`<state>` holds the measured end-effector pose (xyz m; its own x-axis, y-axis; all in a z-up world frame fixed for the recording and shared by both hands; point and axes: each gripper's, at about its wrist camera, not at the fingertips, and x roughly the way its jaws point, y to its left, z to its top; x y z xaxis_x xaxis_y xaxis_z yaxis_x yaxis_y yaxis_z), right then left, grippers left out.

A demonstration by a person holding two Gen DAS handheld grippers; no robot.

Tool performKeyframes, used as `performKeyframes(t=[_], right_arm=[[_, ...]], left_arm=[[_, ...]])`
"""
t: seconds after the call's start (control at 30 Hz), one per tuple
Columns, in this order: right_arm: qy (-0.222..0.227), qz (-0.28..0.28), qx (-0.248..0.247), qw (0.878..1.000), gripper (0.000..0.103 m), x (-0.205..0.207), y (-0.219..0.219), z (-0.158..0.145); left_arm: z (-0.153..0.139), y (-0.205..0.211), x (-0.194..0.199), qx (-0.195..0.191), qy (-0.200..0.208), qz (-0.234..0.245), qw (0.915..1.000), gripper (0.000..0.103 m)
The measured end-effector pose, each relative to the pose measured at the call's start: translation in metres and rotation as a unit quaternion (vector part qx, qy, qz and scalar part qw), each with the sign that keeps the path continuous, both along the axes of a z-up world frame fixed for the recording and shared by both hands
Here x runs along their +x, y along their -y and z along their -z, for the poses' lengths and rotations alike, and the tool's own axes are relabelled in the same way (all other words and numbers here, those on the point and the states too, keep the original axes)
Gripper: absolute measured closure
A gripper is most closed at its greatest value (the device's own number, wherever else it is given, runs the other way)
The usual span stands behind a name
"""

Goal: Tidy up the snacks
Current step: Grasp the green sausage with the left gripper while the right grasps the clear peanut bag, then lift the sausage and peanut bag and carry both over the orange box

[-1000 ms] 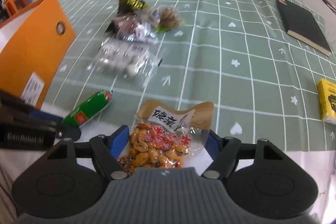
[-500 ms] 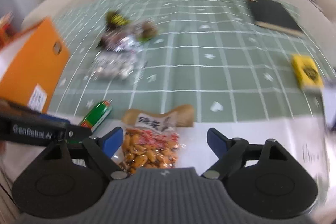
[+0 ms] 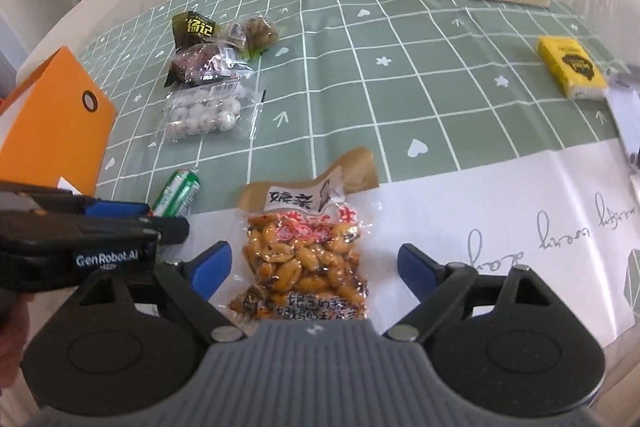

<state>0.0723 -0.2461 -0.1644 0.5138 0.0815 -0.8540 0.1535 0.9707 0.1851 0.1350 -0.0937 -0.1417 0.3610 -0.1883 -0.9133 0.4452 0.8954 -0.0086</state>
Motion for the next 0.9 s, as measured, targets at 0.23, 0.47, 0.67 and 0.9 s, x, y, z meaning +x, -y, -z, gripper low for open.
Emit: performKeyframes(t=[0.23, 0.47, 0.67, 0.9], right_arm=[[-0.003, -0.045, -0.06, 0.997, 0.017, -0.001, -0.02, 0.001], [0.005, -0.057, -0.074, 0.996, 0.029, -0.003, -0.019, -0.002], [0.007, -0.052, -0.06, 0.997, 0.033, -0.003, -0.017, -0.007], [0.033, -0.053, -0.05, 0.997, 0.034, -0.003, -0.018, -0.026]], left_arm=[[-0.001, 0.003, 0.002, 0.003, -0.003, -0.013, 0.9999, 0.078], [-0.001, 0.0, 0.0, -0.008, 0.001, -0.032, 0.9995, 0.079], [-0.014, -0.008, -0.003, -0.028, 0.012, -0.047, 0.9984, 0.079], [-0.047, -0.02, -0.008, -0.056, 0.037, -0.065, 0.9956, 0.079]])
